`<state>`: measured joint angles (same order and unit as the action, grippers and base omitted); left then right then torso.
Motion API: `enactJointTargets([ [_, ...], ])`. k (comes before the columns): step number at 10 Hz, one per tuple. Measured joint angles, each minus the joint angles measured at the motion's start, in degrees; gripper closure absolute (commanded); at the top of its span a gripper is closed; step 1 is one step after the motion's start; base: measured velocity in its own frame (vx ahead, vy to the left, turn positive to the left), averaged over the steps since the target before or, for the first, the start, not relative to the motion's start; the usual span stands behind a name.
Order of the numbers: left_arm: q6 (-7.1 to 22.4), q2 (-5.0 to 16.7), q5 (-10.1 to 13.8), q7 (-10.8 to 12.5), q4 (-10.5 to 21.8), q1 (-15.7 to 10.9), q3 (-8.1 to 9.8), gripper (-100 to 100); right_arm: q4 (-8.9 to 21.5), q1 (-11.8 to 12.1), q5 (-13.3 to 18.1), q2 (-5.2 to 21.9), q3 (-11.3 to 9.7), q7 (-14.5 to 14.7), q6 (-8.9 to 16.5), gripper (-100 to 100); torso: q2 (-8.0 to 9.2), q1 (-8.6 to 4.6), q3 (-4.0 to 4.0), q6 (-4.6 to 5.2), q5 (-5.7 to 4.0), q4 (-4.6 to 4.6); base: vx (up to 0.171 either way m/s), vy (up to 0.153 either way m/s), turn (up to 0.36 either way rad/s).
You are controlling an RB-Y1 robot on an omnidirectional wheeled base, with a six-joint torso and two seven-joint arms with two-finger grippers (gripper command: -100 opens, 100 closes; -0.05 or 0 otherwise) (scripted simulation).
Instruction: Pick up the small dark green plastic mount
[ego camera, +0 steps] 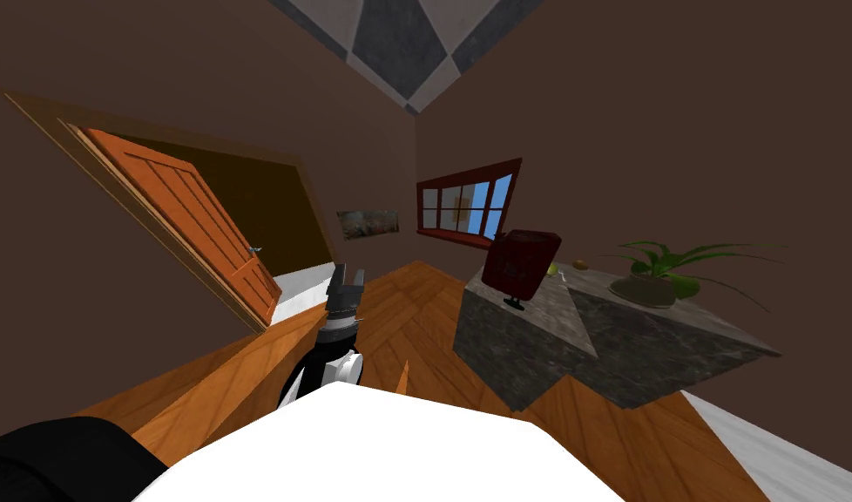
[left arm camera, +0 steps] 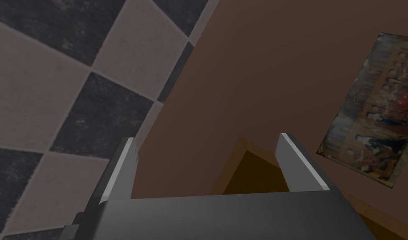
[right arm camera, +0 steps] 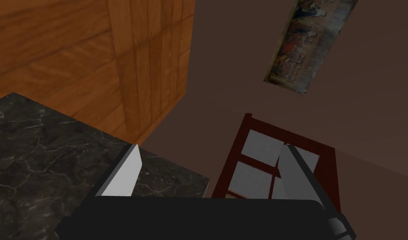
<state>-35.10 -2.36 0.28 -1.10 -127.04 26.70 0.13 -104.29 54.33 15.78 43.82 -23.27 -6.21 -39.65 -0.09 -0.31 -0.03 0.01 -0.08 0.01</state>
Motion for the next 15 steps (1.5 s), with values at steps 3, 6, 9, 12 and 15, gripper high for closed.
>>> enactJointTargets([
  [3,0.0,0.0,0.0,0.0,0.0,0.0,0.01,0,1.1,3.0,1.2,5.4,-0.5,0.4,1.5,-100,-0.08,0.03,-0.04,0.04,0.0,-0.01,-0.016,0.009,0.122],
  [6,0.0,0.0,0.0,0.0,0.0,0.0,0.01,0,5.5,3.7,1.7,9.3,-0.5,0.6,0.5,-100,-0.15,0.02,-0.08,0.04,0.0,-0.03,-0.002,0.016,0.21],
  [9,0.0,0.0,0.0,0.0,0.0,0.0,0.0,0,10.1,5.4,2.7,14.5,-0.6,1.0,0.8,-100,-0.21,0.06,-0.12,0.01,0.01,-0.04,0.011,0.019,0.177],
  [12,0.0,0.0,0.0,0.0,0.0,0.0,0.0,0,10.4,8.2,3.3,18.7,-0.3,1.7,2.3,-100,-0.24,0.06,-0.14,0.0,0.01,-0.05,0.019,0.012,0.13],
  [15,0.0,0.0,0.0,0.0,0.0,0.0,0.01,0,13.1,10.4,3.5,24.3,0.6,2.4,2.6,-100,-0.34,0.03,-0.2,0.05,0.0,-0.07,0.046,0.012,0.185],
])
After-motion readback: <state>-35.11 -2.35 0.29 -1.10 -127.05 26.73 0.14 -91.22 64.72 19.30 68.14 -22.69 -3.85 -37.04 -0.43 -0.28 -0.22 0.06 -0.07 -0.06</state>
